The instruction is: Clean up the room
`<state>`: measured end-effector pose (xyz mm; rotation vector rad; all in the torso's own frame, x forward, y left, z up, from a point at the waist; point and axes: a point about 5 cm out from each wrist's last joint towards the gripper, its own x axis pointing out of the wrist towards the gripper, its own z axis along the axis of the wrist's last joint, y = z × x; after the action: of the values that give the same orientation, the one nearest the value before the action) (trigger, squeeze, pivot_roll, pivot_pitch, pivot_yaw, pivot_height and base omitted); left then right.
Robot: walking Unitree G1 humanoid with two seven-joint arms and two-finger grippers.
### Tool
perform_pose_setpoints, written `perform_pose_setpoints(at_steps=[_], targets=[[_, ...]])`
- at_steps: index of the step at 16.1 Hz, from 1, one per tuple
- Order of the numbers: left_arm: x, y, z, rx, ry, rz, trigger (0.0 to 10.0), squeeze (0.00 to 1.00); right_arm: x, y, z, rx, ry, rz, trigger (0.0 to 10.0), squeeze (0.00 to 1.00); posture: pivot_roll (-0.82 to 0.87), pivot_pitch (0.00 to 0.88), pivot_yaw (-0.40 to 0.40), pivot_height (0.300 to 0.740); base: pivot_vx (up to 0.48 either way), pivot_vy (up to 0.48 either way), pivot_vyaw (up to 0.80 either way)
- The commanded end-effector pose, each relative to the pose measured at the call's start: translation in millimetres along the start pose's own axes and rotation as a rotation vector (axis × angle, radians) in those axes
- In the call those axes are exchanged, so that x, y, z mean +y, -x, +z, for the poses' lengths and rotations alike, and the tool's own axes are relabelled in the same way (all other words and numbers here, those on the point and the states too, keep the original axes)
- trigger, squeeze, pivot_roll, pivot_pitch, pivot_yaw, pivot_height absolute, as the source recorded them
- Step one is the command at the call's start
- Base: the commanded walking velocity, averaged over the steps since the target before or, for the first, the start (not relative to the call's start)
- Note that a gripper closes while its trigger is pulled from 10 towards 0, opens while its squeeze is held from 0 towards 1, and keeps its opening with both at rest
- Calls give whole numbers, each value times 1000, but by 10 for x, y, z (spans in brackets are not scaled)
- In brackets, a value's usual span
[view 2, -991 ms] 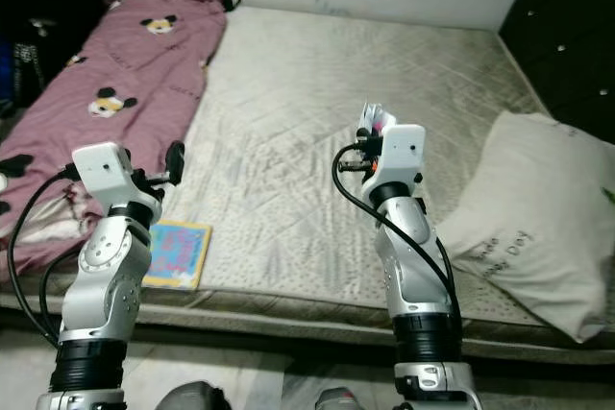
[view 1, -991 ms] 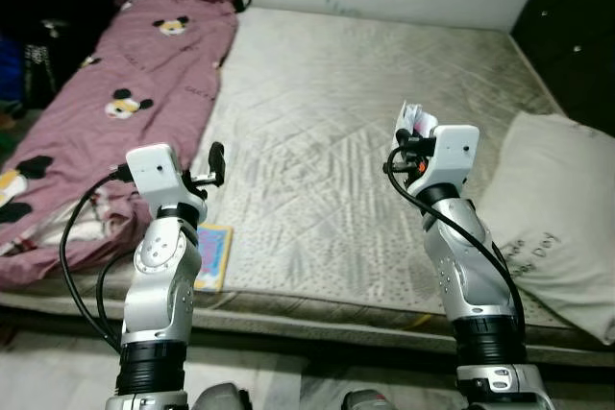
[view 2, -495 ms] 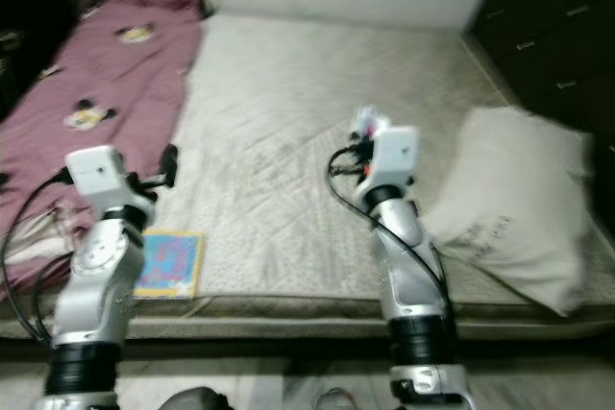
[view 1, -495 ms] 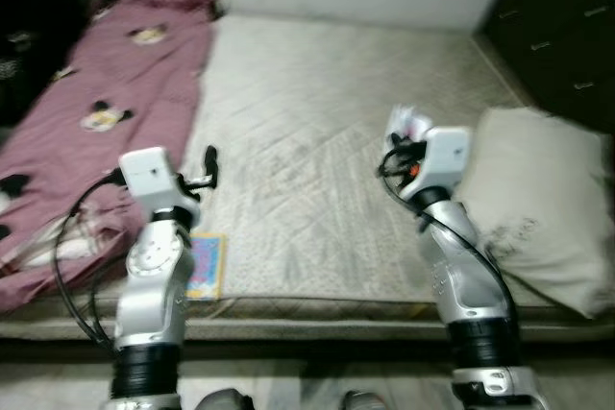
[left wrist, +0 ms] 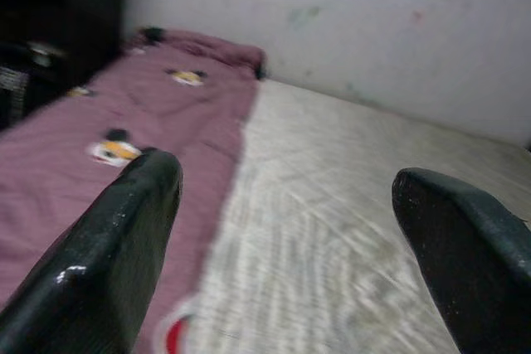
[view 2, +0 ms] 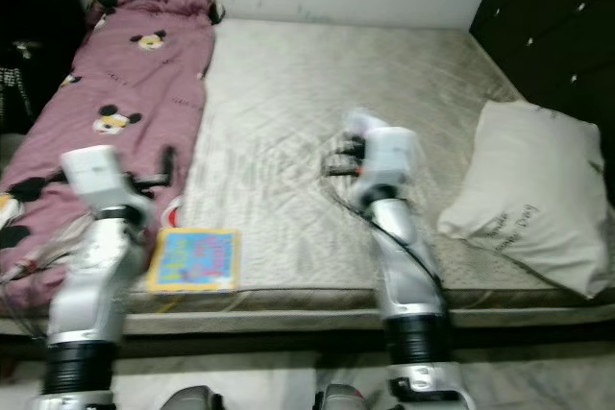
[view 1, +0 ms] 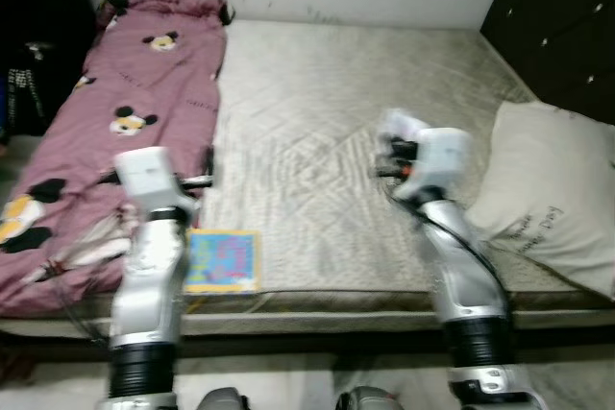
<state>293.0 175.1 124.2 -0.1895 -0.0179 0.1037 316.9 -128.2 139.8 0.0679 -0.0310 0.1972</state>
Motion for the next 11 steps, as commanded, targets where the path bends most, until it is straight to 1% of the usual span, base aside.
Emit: perform_pose_setpoints(at_steps=[1, 2, 5, 8, 11], targets=[[-108, -5, -15, 10, 4, -32, 10000, 0, -109, 14, 25, -3, 13, -29, 10000, 0, -87, 0, -13, 740, 0, 356, 0], [-105, -6, -11, 5, 7, -32, 10000, 0, -103, 13, 24, -2, 13, -26, 10000, 0, -88, 0, -12, 740, 0, 416, 0], [-137, 3, 33, -29, 23, -67, 10000, 0, -104, 14, 8, 5, 14, -24, 10000, 0, -92, 0, -8, 740, 0, 0, 0], [-134, 9, 56, -41, 25, -67, 10000, 0, -113, 20, 2, 7, 13, -31, 10000, 0, -92, 0, -7, 740, 0, 0, 0], [-130, 10, 65, -47, 30, -70, 10000, 0, -113, 18, 3, 6, 13, -34, 10000, 0, -91, 0, -7, 740, 294, 0, 0]])
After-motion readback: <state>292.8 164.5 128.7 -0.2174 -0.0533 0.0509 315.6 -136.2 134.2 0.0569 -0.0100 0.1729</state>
